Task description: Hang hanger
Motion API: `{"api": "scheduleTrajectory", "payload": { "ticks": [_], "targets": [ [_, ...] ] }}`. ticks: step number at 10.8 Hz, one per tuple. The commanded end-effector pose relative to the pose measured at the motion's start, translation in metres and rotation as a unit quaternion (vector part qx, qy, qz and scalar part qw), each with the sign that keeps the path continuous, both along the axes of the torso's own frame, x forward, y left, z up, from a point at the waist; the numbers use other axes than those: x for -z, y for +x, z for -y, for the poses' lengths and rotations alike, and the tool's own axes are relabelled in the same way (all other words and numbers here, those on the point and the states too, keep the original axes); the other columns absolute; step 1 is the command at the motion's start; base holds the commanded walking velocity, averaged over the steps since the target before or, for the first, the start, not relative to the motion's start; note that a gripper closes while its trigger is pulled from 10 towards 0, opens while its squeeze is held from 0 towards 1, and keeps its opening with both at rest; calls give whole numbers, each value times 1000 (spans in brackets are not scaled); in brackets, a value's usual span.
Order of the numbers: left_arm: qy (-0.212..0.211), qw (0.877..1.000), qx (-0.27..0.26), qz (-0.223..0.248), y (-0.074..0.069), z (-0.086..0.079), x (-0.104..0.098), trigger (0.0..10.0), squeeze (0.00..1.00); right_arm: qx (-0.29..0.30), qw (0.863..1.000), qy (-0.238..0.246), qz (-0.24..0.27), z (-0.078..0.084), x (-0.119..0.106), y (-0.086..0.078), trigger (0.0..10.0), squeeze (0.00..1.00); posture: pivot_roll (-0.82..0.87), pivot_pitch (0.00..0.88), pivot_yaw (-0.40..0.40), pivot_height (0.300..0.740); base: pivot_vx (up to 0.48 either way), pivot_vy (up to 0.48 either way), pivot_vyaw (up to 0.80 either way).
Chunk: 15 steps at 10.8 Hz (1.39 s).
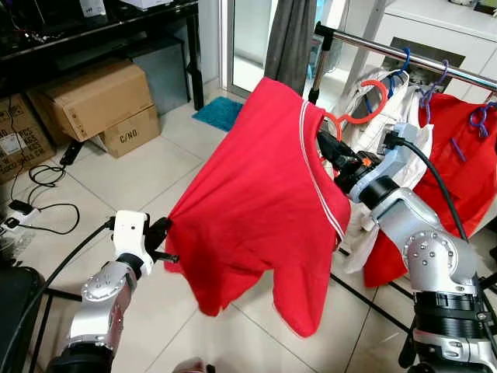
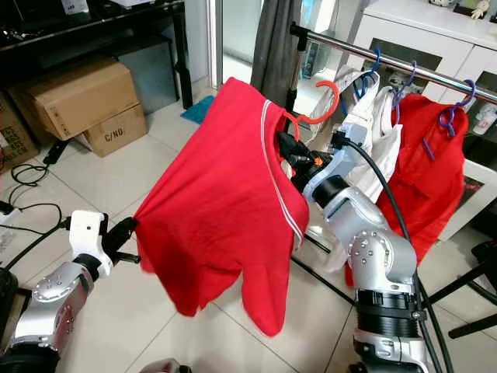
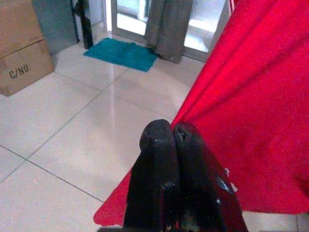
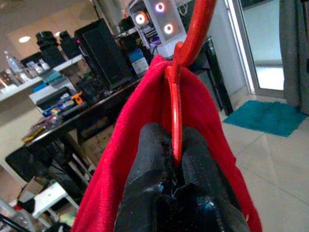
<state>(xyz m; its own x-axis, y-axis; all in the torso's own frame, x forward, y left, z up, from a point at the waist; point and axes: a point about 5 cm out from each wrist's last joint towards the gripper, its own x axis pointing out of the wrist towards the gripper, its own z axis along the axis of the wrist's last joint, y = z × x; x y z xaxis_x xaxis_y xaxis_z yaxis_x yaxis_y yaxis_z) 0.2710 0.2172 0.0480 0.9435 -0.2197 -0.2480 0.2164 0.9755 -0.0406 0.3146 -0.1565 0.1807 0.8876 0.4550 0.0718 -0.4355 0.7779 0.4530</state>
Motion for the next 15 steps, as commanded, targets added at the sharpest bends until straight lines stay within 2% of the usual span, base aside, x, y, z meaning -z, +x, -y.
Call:
{"api": "scheduleTrajectory", "payload": {
  "ticks": [1,2,4,6,7,8,9,10,11,12,13,15],
  "targets": [
    [-1,1000,10,4,0,1,-3,10000,161,12,999,-14,42,3,-15,0,10000,0,-45,0,-36,740,0,0,0],
    [-8,999,34,23,3,4,-13,10000,1000,5,999,-23,32,-1,-10,-4,10000,0,-46,0,-36,740,0,0,0],
    [-6,998,55,27,0,3,-21,10000,1000,9,998,-57,6,-2,6,-15,10000,0,-53,0,-37,740,0,0,0],
    [-14,997,77,22,-7,7,-21,10000,1000,12,998,-53,-11,-3,14,-25,10000,0,-52,0,-40,740,0,0,0],
    [-9,996,88,29,-15,23,-30,10000,1000,60,988,-136,-49,7,34,-36,10000,0,-52,0,-40,740,0,0,0],
    [-5,996,85,32,-19,33,-39,10000,0,101,970,-210,-65,14,46,-42,10000,0,-49,0,-42,740,0,0,0],
    [16,995,91,48,-22,41,-47,10000,0,134,960,-224,-104,20,59,-51,10000,0,-40,0,-45,740,0,0,0],
    [18,994,88,55,-24,47,-51,10000,0,163,955,-213,-130,25,68,-59,10000,0,-35,0,-46,740,0,0,0],
    [23,994,87,59,-22,49,-53,10000,0,189,949,-214,-134,28,71,-62,10000,0,-37,0,-43,740,0,0,0],
    [32,994,90,53,-20,53,-51,10000,0,224,937,-233,-134,34,73,-61,10000,0,-51,0,-31,740,0,0,0],
    [31,995,87,49,-17,55,-52,10000,0,243,919,-264,-162,40,81,-63,10000,0,-59,0,-24,740,0,0,-613],
    [33,995,74,51,-13,53,-53,10000,0,268,904,-276,-184,51,85,-70,10000,0,-75,0,-21,740,0,0,-800]
  ]
}}
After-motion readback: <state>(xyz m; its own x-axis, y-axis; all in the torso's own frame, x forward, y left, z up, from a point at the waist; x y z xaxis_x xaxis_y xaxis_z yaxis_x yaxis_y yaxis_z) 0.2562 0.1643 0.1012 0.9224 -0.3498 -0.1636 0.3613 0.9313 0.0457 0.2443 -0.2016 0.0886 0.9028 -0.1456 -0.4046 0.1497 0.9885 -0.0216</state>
